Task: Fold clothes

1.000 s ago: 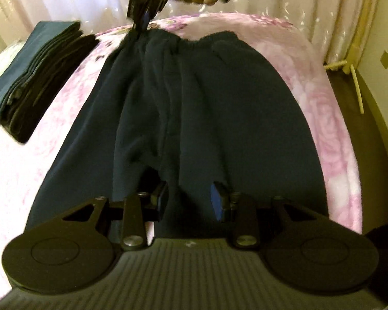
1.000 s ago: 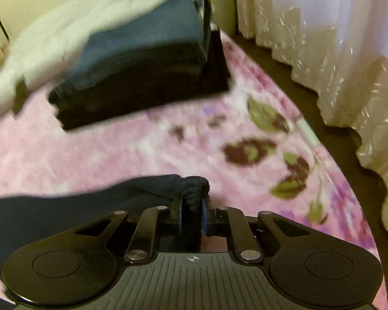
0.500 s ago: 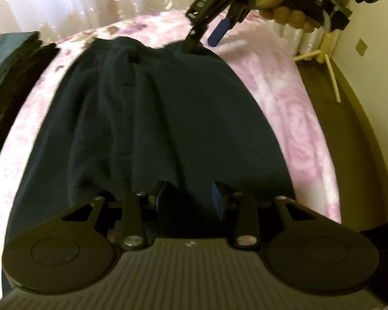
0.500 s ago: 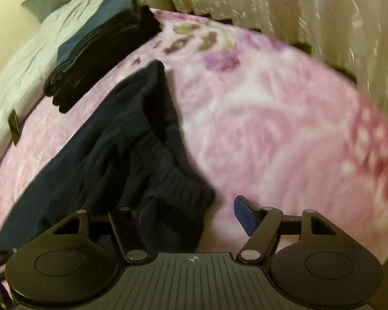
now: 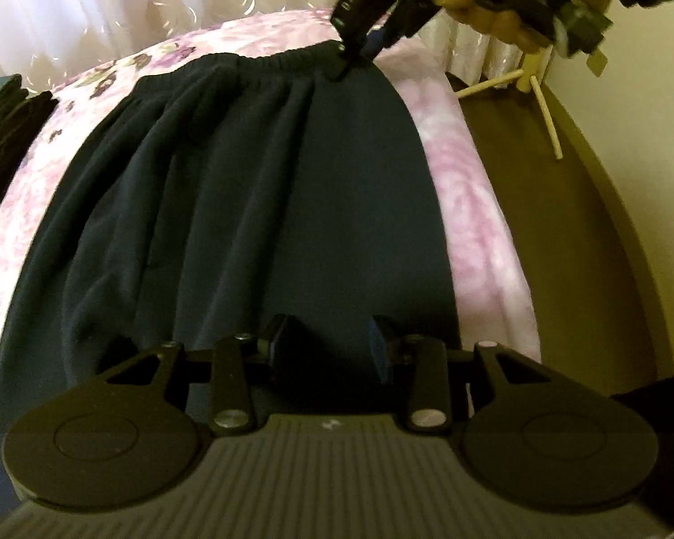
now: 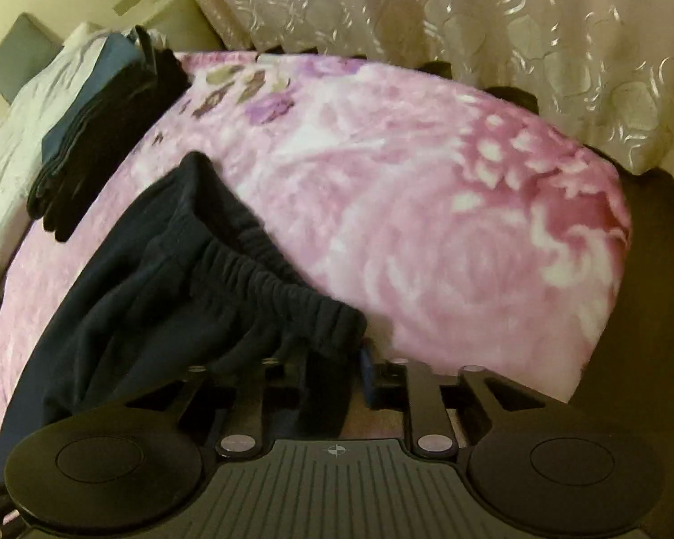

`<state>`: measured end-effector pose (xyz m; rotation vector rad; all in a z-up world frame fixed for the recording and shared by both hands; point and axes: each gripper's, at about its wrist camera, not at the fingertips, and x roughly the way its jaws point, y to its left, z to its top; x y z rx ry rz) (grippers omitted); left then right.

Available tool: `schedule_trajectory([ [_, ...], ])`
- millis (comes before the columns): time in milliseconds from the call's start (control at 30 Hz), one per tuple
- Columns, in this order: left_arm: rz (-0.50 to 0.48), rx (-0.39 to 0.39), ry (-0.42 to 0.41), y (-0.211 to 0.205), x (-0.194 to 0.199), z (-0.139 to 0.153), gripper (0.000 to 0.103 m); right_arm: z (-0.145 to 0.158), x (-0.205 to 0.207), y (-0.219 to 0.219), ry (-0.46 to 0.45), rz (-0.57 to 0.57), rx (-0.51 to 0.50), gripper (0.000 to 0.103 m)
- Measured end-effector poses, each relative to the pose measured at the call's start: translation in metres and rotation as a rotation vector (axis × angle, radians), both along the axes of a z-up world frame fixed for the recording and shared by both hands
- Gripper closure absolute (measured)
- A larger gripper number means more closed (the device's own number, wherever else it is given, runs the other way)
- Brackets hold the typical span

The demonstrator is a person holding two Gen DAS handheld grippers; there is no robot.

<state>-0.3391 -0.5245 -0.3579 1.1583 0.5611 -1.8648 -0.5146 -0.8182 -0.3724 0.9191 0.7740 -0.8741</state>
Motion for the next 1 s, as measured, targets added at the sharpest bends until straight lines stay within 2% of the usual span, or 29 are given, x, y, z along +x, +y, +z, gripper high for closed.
schedule_trajectory([
  [33,0.016,0.000,-0.001,0.004,0.003,0.003,0.070,0.004,0.002,0.003,0.006,-0.002,-0.022,0.050],
  [67,0.039,0.003,-0.005,0.010,0.008,0.007,0.070,0.012,0.005,0.011,0.017,0.007,-0.063,0.042],
  [167,0.127,0.017,-0.024,0.034,0.028,0.021,0.070,0.032,0.017,0.036,0.056,0.043,-0.123,0.041],
  [300,0.276,0.041,-0.055,0.081,0.066,0.044,0.069,0.051,0.038,0.081,0.077,0.096,-0.109,0.039],
  [367,0.347,0.056,-0.072,0.112,0.087,0.054,0.064,0.056,0.050,0.105,0.103,0.119,-0.075,0.014],
  [500,0.484,0.085,-0.106,0.177,0.129,0.075,0.058,0.079,0.058,0.163,0.041,0.146,-0.096,0.014],
  [633,0.602,0.116,-0.133,0.258,0.169,0.092,0.048,0.103,0.075,0.223,0.068,0.174,-0.113,0.014],
  [700,0.666,0.135,-0.143,0.300,0.187,0.100,0.038,0.111,0.083,0.250,0.089,0.187,-0.101,0.014],
  [767,0.735,0.148,-0.152,0.342,0.202,0.106,0.028,0.115,0.094,0.276,0.118,0.218,-0.091,0.014],
  [1000,0.961,0.220,-0.142,0.461,0.242,0.107,0.009,0.121,0.145,0.356,0.211,0.372,-0.104,0.014],
])
